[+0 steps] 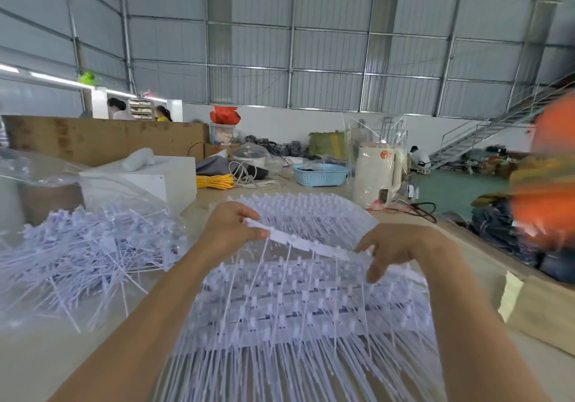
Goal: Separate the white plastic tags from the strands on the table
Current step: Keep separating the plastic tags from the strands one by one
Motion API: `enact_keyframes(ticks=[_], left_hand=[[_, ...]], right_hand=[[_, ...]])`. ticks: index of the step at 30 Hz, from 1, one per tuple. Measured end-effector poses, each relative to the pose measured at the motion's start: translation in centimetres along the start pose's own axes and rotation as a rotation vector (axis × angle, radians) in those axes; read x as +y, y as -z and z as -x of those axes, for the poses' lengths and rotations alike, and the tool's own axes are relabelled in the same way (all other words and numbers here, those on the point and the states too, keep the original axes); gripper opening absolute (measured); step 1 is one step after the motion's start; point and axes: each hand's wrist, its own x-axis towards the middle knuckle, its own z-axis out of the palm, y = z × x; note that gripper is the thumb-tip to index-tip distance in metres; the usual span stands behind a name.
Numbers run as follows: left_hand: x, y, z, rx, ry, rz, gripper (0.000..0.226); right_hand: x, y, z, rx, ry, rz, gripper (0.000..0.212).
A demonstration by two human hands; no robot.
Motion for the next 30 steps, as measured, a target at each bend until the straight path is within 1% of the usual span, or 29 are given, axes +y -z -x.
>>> enact_keyframes(ticks=[1, 2, 4, 5, 7, 9, 11, 13, 15, 18, 21, 24, 25, 27, 28, 30], left_hand=[[0.2, -0.4, 0.1, -0.006, -0.007, 0.004, 0.026], [0.4, -0.6, 0.2, -0.017, -0.009, 0.024, 0.026], [0.8, -0.9, 0.4, -0.037, -0.017, 0.052, 0.026], [1.0, -1.0, 0.5, -0.045, -0.025, 0.061, 0.025], [1.5, -1.0, 0.9, -0.068, -0.059, 0.088, 0.02], [1.8, -0.9, 1.3, -0.098, -0.105, 0.087, 0.014], [2.2, -0.7, 1.7, -0.128, -0.134, 0.022, 0.006], [2.3, -0.7, 1.9, -0.135, -0.145, -0.097, 0.021], [2.4, -0.9, 2.2, -0.111, -0.157, -0.227, 0.035], [2.5, -1.1, 2.2, -0.054, -0.156, -0.326, 0.043], [2.6, -1.0, 2.0, -0.054, -0.081, -0.295, 0.046], [2.7, -1.0, 2.1, -0.091, 0.028, -0.295, 0.049], [2.8, -1.0, 2.1, -0.115, 0.067, -0.308, 0.048], [2.9, -0.7, 2.1, -0.193, 0.169, -0.3, 0.044], [3.0, -0.3, 2.1, -0.255, 0.229, -0.258, 0.04], [3.1, 0.4, 2.1, -0.4, 0.351, -0.103, 0.035]], right_hand=[[-0.6, 0.0, -0.4, 0.007, 0.044, 0.003, 0.068], [-1.3, 0.0, -0.7, 0.052, 0.108, -0.032, 0.07], [-3.4, -0.5, -1.3, 0.185, 0.271, -0.181, 0.072], [-4.6, -0.9, -1.5, 0.242, 0.357, -0.267, 0.068], [-6.7, -1.9, -2.1, 0.308, 0.501, -0.399, 0.048], [-7.8, -2.7, -2.6, 0.366, 0.588, -0.449, 0.025], [-8.1, -3.1, -3.0, 0.419, 0.613, -0.49, 0.016], [-8.2, -3.4, -3.0, 0.443, 0.643, -0.525, 0.018], [-8.4, -3.6, -2.8, 0.433, 0.68, -0.603, 0.017], [-8.9, -3.6, -2.8, 0.472, 0.704, -0.677, 0.027], [-9.3, -3.6, -2.8, 0.524, 0.69, -0.654, 0.025], [-9.4, -3.6, -2.7, 0.527, 0.7, -0.584, 0.025], [-9.3, -3.6, -2.8, 0.515, 0.705, -0.543, 0.021], [-9.3, -3.6, -2.7, 0.495, 0.715, -0.462, 0.012], [-9.4, -3.6, -2.7, 0.489, 0.732, -0.447, 0.014], [-9.4, -3.4, -2.6, 0.476, 0.784, -0.461, 0.012]])
